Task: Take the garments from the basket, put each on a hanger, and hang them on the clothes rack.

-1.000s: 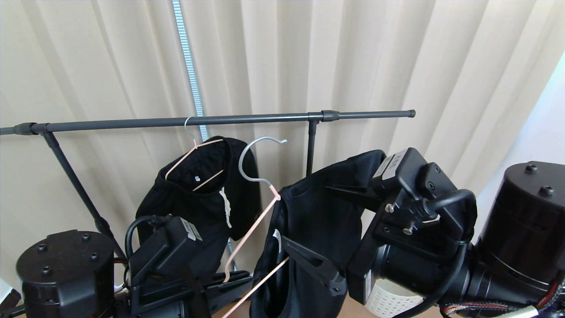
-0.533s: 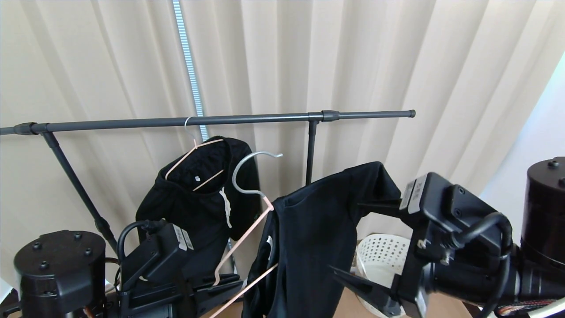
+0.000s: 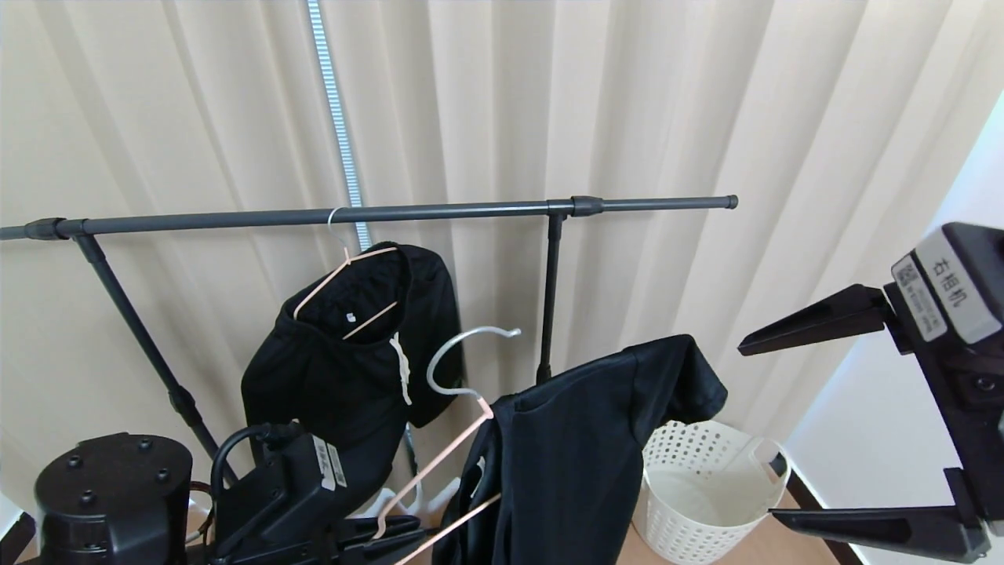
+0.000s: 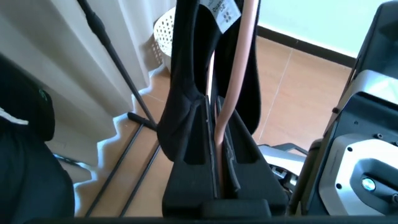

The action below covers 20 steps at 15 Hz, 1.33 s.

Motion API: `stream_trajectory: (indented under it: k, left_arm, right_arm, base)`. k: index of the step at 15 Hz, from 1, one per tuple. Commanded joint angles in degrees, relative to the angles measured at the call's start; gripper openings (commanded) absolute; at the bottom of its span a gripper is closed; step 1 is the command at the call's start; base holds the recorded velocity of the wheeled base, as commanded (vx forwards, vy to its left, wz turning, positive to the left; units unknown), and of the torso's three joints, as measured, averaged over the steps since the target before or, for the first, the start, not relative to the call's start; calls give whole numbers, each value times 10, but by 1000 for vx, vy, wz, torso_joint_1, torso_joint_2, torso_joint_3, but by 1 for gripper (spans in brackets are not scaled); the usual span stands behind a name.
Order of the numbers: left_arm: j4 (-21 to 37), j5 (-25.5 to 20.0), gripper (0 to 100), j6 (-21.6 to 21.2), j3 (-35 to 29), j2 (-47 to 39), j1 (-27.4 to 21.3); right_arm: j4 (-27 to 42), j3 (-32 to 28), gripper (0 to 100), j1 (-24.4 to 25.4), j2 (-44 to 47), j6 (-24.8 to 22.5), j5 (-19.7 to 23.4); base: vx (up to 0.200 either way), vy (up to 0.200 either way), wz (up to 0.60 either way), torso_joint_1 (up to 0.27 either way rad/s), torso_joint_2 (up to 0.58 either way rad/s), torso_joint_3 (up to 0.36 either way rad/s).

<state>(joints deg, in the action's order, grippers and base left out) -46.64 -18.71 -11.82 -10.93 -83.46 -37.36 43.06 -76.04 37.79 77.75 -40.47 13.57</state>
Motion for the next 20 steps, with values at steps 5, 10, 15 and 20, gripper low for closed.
stream_trajectory:
  k: [5, 10, 15, 20]
  left_arm:
    - [0, 0, 0, -1, 12, 2, -40]
    - [-1, 1, 0, -2, 19, 2, -61]
    - [-1, 1, 0, -2, 17, 3, -61]
    - [-1, 2, 0, -1, 17, 3, -61]
  right_arm:
    - [81, -140, 100, -47, 185, -136, 139]
    - [77, -157, 100, -47, 252, -149, 181]
    - [77, -156, 100, -30, 269, -148, 188]
    - [75, -155, 100, -16, 284, -146, 193]
  base:
    - [0, 0, 0, 0, 0, 0]
    - [0, 0, 0, 0, 0, 0]
    - [0, 0, 0, 0, 0, 0]
    - [0, 0, 0, 0, 0, 0]
